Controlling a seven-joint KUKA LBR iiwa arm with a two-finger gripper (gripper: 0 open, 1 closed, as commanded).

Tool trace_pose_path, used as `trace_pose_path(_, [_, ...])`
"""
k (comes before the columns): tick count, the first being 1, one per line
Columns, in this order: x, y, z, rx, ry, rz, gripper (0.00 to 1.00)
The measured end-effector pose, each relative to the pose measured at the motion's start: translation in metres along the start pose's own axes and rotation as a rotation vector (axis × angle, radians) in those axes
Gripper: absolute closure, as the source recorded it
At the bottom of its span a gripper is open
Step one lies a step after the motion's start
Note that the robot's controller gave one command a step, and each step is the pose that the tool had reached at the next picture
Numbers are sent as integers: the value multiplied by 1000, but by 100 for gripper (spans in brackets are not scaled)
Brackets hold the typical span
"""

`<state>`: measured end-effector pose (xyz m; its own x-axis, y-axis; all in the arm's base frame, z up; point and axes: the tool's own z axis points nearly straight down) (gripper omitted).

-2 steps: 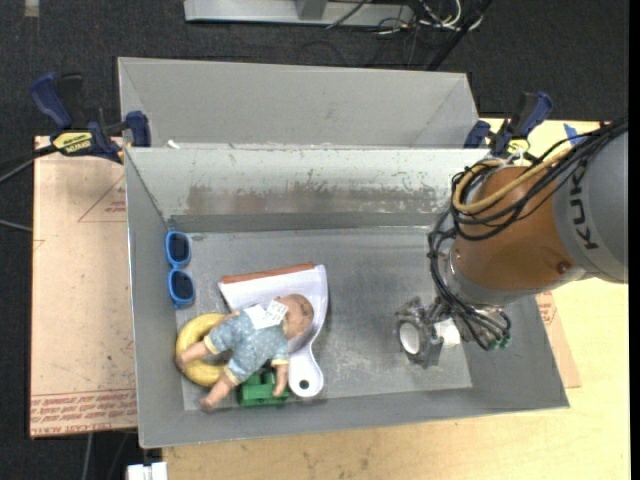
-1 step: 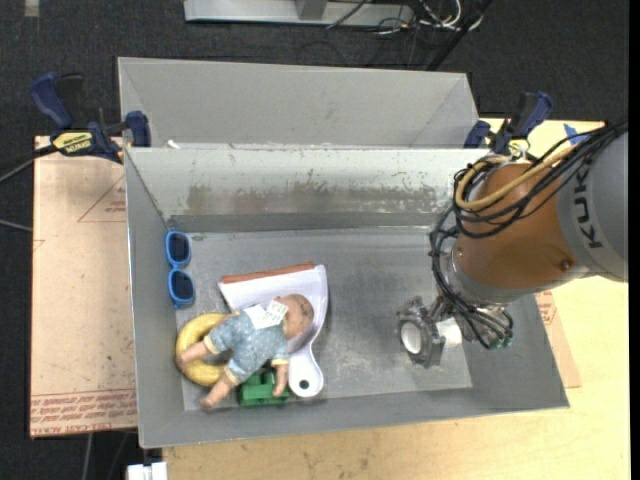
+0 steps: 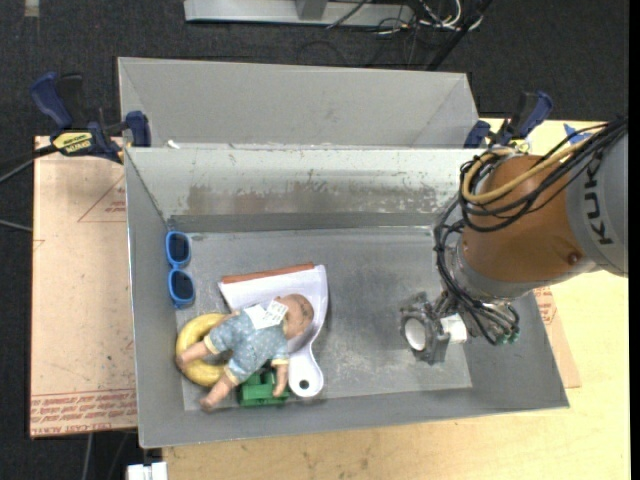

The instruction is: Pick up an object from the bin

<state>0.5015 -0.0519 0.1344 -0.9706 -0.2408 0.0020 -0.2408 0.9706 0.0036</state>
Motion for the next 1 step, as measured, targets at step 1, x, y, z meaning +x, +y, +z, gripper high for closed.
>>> trace_pose_path(1, [-1, 0, -20, 2, -4, 0, 100])
